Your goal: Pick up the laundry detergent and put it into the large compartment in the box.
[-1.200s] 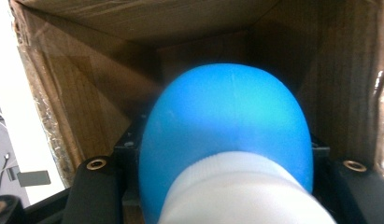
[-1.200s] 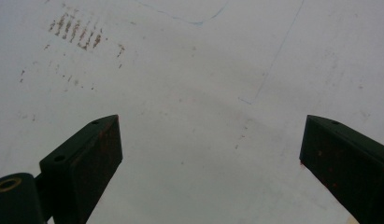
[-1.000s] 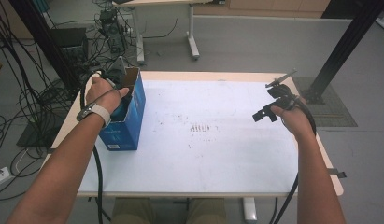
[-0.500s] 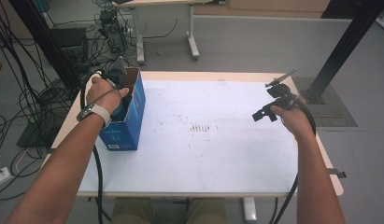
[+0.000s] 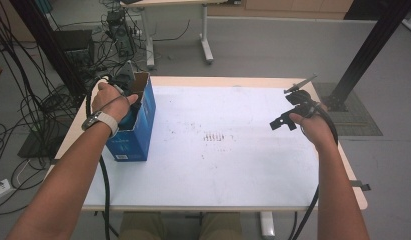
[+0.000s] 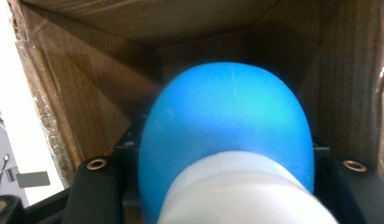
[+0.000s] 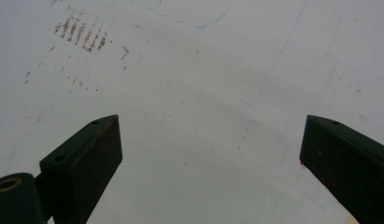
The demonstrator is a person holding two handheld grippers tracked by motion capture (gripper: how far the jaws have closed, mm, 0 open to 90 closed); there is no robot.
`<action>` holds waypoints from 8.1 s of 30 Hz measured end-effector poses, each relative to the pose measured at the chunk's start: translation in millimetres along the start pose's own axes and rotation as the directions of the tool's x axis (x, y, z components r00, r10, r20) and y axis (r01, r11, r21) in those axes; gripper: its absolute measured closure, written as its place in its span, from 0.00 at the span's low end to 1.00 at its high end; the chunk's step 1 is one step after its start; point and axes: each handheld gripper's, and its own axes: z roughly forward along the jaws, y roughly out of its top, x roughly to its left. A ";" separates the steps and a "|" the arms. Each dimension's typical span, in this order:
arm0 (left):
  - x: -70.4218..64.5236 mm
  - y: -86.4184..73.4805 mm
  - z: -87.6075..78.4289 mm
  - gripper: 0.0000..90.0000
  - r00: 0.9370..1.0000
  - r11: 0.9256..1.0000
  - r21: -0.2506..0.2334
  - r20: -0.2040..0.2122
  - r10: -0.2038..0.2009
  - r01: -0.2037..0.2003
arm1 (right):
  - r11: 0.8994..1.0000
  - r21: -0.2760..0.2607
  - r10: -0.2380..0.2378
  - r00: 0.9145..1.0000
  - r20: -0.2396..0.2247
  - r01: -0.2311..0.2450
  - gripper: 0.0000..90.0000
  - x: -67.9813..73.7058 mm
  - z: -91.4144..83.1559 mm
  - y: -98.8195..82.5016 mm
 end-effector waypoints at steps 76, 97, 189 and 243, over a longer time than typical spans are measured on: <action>-1.0 -5.2 0.0 0.43 1.000 1.000 -0.011 -0.002 0.010 -0.010 | 1.000 -0.010 -0.002 1.000 -0.001 0.002 0.06 2.1 -2.5 -3.2; -0.3 -5.3 -0.1 0.43 1.000 1.000 -0.010 -0.002 0.013 -0.013 | 1.000 -0.010 0.002 1.000 -0.001 -0.002 0.06 2.1 -3.6 -4.0; 27.6 -12.1 -30.3 0.20 0.993 0.998 -0.040 0.106 0.050 -0.046 | 1.000 -0.024 -0.003 1.000 0.010 0.004 0.06 5.7 -17.1 -13.6; -26.0 -32.1 -177.2 0.06 0.766 0.781 -0.227 0.172 0.620 -0.581 | 0.998 -0.052 -0.038 0.999 0.013 0.038 0.06 17.3 -45.3 -22.4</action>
